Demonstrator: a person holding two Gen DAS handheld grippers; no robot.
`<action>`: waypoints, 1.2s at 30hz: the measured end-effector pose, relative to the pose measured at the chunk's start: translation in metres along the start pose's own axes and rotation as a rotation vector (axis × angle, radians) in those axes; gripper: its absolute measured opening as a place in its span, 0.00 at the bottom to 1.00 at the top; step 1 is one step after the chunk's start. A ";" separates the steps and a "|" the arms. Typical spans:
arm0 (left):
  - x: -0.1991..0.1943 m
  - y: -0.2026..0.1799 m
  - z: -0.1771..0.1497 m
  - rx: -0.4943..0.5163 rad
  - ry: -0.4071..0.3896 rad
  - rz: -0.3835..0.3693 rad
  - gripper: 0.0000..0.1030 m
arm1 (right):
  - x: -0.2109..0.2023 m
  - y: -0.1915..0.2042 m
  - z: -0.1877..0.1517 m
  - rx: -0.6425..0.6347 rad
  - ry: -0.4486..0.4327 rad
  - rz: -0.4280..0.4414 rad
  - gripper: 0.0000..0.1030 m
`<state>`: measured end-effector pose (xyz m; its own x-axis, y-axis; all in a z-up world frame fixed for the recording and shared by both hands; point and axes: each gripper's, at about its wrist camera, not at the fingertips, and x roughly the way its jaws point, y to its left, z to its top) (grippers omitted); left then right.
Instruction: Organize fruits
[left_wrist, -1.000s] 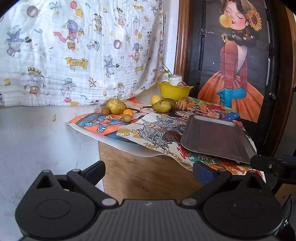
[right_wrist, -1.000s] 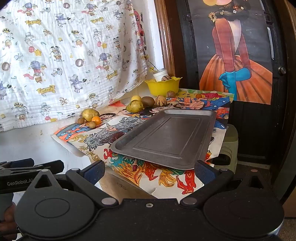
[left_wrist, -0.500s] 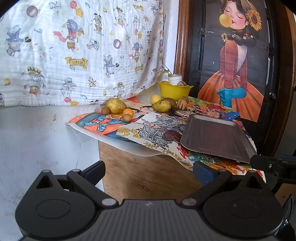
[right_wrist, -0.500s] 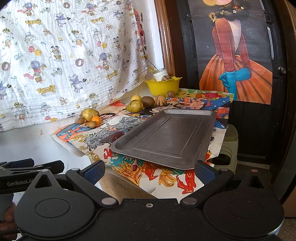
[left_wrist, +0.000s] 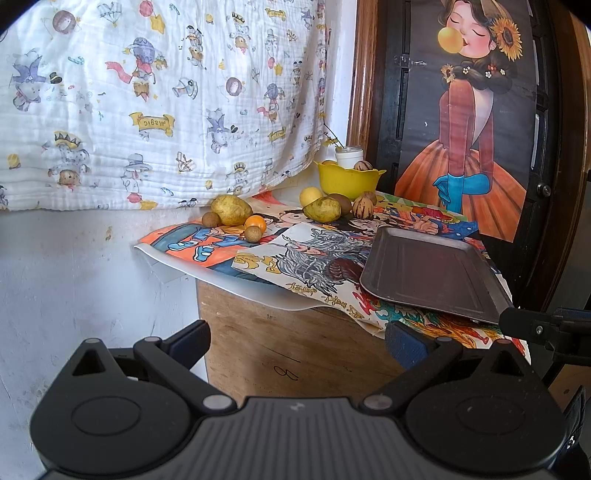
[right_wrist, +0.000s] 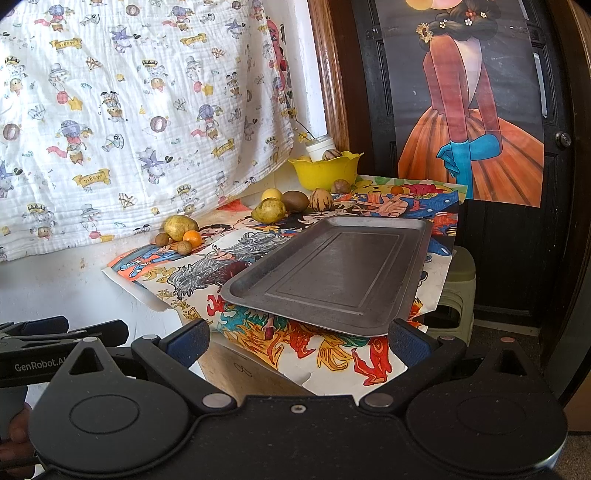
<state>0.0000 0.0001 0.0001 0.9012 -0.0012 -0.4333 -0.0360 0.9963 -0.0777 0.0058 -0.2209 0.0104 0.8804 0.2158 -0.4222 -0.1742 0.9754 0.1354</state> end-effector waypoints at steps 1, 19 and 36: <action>0.000 0.000 0.000 0.000 0.000 0.000 1.00 | 0.000 0.000 0.000 0.000 0.000 0.000 1.00; 0.000 0.000 0.000 0.000 0.002 0.002 1.00 | 0.000 0.000 0.000 0.000 0.002 -0.001 1.00; 0.000 0.000 0.000 0.000 0.004 0.002 1.00 | -0.001 -0.001 0.003 0.001 0.005 0.001 1.00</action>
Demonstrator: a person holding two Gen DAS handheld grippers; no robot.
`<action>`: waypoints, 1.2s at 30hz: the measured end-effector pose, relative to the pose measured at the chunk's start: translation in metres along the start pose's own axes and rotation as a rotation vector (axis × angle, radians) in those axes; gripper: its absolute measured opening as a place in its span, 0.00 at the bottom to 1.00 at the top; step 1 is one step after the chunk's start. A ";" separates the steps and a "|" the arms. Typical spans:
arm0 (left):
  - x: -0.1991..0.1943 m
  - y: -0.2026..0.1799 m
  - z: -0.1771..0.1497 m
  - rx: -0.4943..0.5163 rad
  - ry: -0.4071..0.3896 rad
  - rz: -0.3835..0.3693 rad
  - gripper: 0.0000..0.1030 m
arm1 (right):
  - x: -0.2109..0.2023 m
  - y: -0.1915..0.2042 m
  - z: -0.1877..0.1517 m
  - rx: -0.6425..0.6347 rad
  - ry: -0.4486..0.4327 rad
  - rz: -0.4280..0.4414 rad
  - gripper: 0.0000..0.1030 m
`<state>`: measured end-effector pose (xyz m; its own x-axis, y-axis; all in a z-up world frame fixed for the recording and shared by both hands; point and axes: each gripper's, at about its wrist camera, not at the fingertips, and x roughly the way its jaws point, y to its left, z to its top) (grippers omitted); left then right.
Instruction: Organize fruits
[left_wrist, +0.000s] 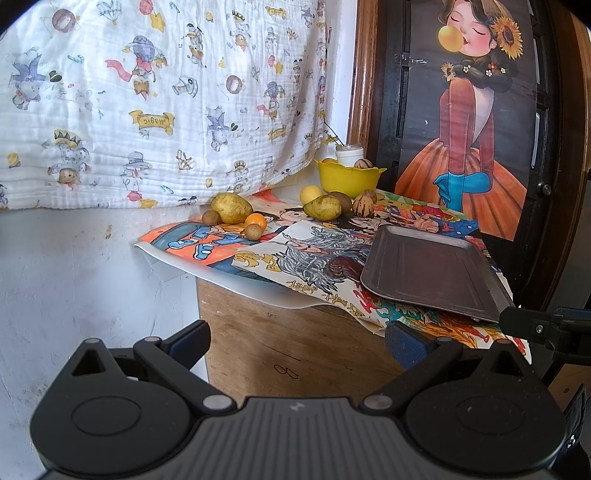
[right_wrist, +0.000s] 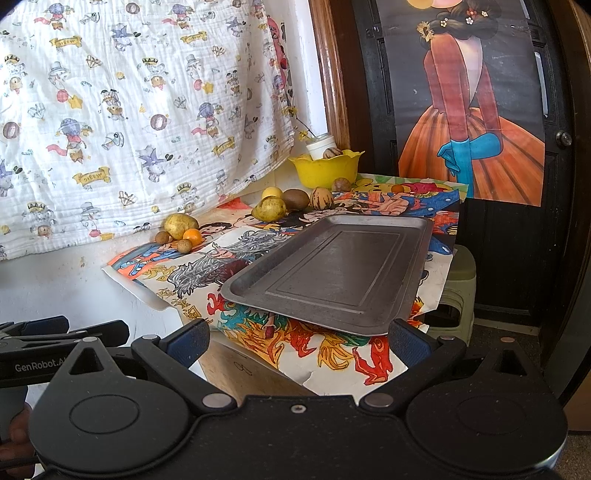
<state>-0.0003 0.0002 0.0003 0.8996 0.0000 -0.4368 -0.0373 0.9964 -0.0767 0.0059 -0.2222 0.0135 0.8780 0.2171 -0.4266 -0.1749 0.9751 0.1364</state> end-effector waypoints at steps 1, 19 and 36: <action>0.000 0.000 0.000 0.000 0.001 0.000 1.00 | 0.000 0.000 0.001 0.000 0.000 0.000 1.00; 0.029 0.020 0.022 -0.050 0.022 0.052 1.00 | 0.032 -0.011 0.017 -0.047 0.014 0.069 1.00; 0.080 0.038 0.061 -0.077 0.051 0.097 1.00 | 0.087 -0.015 0.081 -0.053 0.064 0.165 1.00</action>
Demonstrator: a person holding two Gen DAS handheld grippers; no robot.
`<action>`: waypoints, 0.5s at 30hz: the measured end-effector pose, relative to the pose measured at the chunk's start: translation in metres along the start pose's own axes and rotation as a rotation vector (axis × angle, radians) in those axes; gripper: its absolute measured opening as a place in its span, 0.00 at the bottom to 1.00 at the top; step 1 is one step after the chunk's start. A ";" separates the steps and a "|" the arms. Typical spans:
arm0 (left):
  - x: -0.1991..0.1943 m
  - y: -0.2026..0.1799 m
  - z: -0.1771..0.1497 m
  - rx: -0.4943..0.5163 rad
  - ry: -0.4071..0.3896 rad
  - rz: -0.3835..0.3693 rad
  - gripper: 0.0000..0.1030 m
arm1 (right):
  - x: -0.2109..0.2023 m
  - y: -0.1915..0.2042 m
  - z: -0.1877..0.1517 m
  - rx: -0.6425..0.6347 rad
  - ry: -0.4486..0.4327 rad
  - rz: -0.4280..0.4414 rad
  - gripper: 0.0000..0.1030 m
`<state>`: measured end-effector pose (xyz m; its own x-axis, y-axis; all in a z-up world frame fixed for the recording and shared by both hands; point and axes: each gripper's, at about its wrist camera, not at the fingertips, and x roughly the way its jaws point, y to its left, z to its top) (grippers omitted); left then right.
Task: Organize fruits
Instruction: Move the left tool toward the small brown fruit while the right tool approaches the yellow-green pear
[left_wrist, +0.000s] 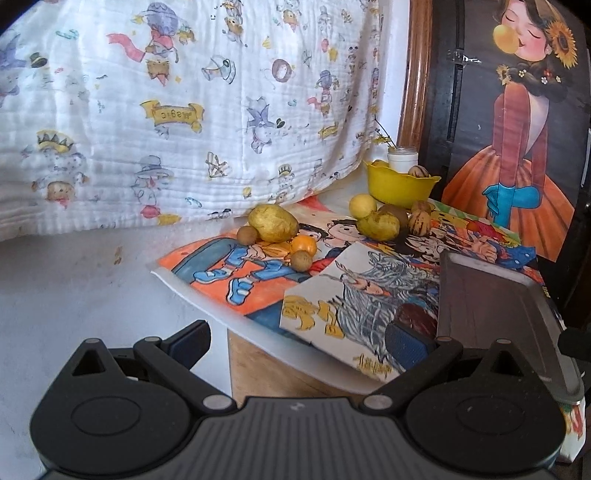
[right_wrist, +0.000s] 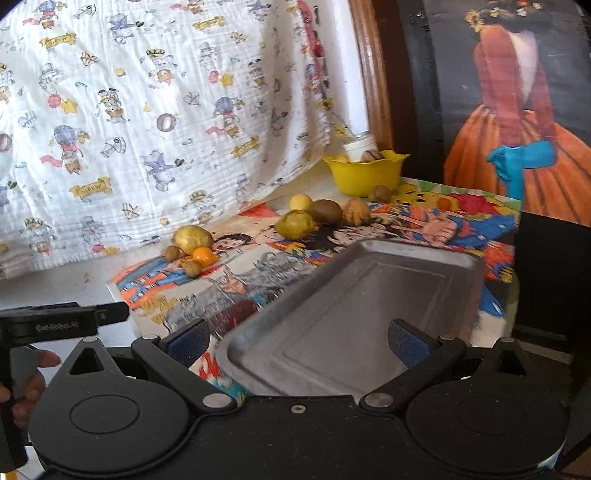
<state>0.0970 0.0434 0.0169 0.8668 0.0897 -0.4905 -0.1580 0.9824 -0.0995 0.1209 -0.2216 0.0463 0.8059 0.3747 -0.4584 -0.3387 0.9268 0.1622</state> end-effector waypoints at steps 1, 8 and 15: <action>0.003 0.000 0.004 -0.001 0.003 0.001 1.00 | 0.005 0.000 0.008 0.003 0.006 0.016 1.00; 0.028 -0.001 0.025 0.011 0.020 -0.002 1.00 | 0.048 -0.009 0.061 0.068 0.061 0.125 1.00; 0.056 -0.002 0.030 0.041 0.041 -0.006 0.99 | 0.089 -0.024 0.086 0.125 0.112 0.138 1.00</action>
<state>0.1601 0.0513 0.0160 0.8477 0.0776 -0.5248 -0.1323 0.9889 -0.0674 0.2423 -0.2082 0.0773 0.6949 0.4997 -0.5171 -0.3737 0.8653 0.3340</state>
